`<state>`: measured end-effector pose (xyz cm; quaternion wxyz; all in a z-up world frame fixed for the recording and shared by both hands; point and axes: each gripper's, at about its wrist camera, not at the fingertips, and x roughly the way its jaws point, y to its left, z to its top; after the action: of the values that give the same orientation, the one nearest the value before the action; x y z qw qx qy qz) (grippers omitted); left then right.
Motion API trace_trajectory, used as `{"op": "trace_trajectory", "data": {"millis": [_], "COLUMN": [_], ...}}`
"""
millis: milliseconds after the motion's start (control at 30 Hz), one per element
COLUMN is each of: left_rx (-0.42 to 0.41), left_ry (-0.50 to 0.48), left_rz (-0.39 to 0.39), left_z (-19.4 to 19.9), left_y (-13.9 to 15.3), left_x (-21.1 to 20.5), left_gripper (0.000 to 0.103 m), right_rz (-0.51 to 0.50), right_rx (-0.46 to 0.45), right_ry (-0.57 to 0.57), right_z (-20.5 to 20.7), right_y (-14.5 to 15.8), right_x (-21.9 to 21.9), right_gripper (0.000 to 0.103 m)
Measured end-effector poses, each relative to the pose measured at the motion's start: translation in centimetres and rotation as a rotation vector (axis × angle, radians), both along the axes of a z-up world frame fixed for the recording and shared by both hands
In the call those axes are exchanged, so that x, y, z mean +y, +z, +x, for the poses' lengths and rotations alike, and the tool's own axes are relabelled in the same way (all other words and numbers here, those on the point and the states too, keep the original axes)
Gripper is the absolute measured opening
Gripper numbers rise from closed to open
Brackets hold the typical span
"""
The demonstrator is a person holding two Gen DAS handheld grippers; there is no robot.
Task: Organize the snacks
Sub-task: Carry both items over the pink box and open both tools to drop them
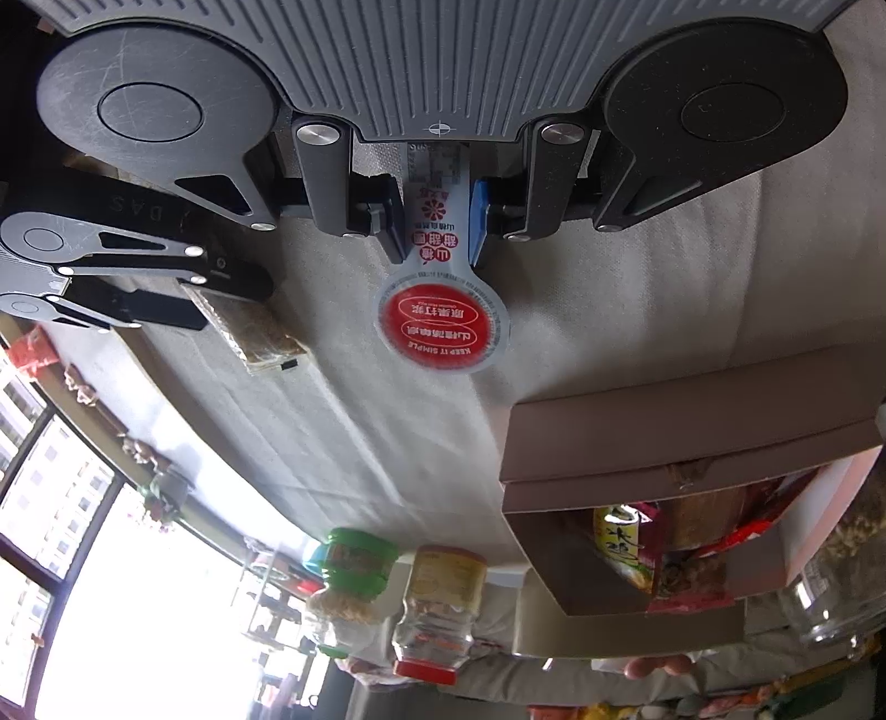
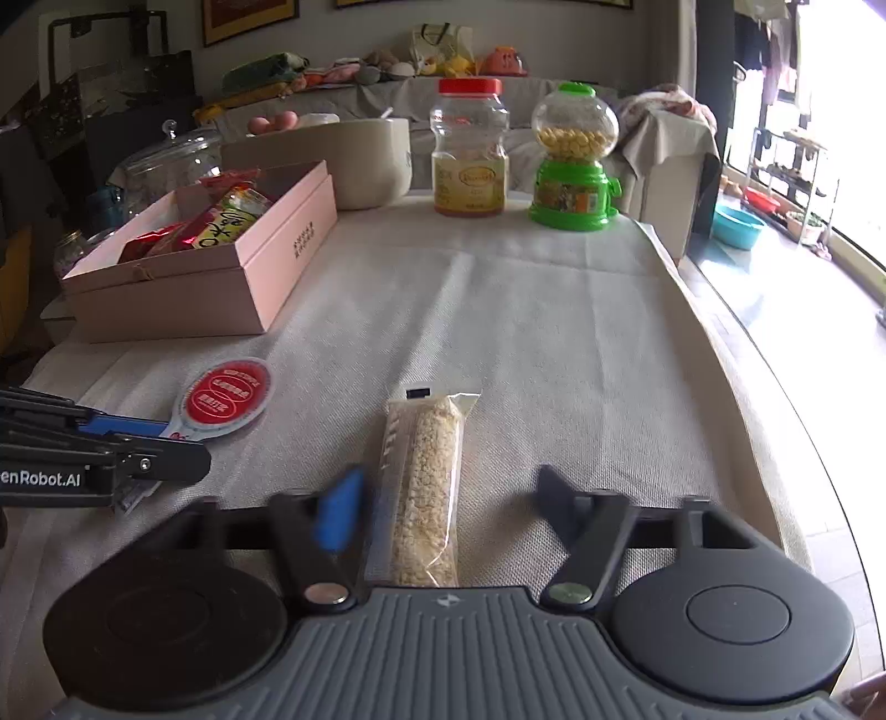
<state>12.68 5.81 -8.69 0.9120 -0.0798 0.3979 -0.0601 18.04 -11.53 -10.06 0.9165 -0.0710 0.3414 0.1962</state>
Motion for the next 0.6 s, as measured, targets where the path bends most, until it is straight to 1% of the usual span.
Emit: {"op": "trace_trajectory", "data": {"millis": [33, 67, 167, 300, 400, 500, 600], "left_rx": [-0.004, -0.009, -0.039, -0.082, -0.083, -0.130, -0.219], "left_ry": [-0.009, -0.017, -0.012, 0.000, -0.018, -0.006, 0.031], "left_rz": [0.005, 0.014, 0.019, 0.040, -0.009, -0.021, -0.041], "left_z": [-0.1, -0.2, -0.7, -3.1, -5.3, -7.6, -9.4], "left_y": [0.0, 0.0, -0.1, -0.3, 0.2, 1.7, 4.5], "left_x": [0.0, -0.1, -0.2, -0.7, -0.1, 0.9, 2.5], "left_gripper": [0.028, 0.028, 0.028, 0.027, 0.027, 0.027, 0.027], "right_rz": [0.003, 0.007, 0.028, 0.074, 0.112, 0.155, 0.194], "right_rx": [0.005, 0.011, 0.019, 0.056, 0.083, 0.072, 0.004], "right_ry": [0.013, 0.023, 0.049, 0.089, 0.117, 0.145, 0.186], "right_z": [-0.1, -0.2, -0.8, -1.7, -2.4, -3.0, -3.5], "right_y": [0.2, 0.4, 1.2, 2.4, 3.7, 6.0, 9.7], "right_x": [0.1, 0.3, 0.4, 0.0, -0.4, -0.5, -0.2], "right_gripper": [0.034, 0.031, 0.029, 0.029, 0.028, 0.028, 0.028]}}
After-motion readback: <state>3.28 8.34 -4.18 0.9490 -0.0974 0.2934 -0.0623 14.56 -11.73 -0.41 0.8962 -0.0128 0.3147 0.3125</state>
